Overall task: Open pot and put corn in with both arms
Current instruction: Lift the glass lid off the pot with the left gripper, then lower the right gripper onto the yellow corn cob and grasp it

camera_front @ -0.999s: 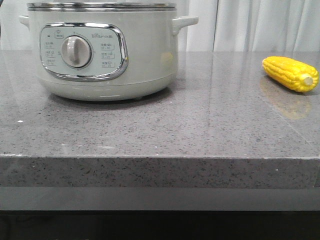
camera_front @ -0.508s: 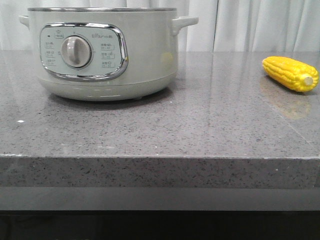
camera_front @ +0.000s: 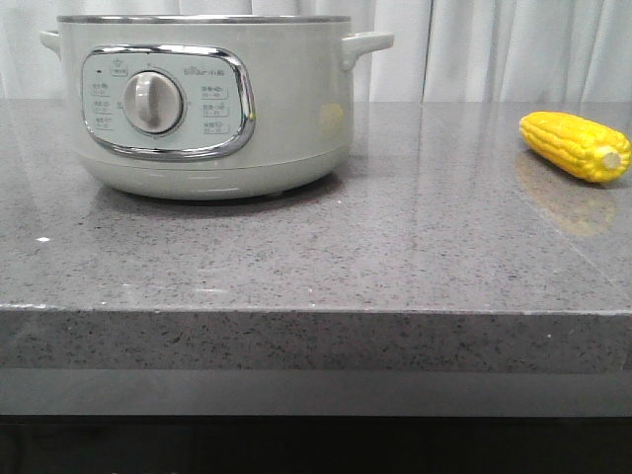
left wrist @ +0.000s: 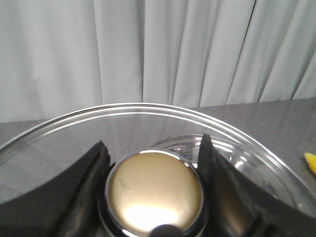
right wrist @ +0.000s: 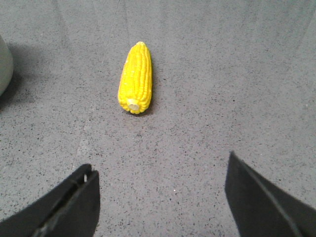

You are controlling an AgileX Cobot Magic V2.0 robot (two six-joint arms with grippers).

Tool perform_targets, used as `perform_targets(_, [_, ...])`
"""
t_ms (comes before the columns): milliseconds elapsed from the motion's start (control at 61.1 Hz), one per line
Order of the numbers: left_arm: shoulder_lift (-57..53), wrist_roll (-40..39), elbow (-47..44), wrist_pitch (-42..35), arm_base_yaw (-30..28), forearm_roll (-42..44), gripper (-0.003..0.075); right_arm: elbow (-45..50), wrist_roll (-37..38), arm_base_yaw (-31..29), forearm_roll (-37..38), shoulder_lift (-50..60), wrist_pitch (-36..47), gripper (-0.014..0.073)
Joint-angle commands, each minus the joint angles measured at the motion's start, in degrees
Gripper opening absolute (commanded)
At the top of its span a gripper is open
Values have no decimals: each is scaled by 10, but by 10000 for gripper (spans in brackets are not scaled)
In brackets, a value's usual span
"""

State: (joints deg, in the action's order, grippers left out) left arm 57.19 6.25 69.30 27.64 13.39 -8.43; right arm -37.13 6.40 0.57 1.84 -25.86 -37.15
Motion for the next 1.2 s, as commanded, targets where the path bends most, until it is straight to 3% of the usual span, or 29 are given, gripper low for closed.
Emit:
perform_targets(0, [-55,-4,-26,-51,-8,10,250,-15,-2,-3,1,-7,44,549])
perform_targets(295, [-181,-4,-127,4,-8,22,250,-16,-2,-3,1,-12,44,549])
perform_targets(573, [-189,-4,-131,6,-8,22,249,-60,-18,-1,-18,-81,15,549])
perform_targets(704, [-189,-4,-131,6,-8,22,249,-106,-50,-1,-57,-137,-21,559])
perform_targets(917, [-189,-4,-131,6,-8,22,249,-182,-85,-1,-104,-246,-75,655])
perform_targets(1179, [-189,-4,-131,6,-8,22,249,-276,-99,48,-89,-396,-116,654])
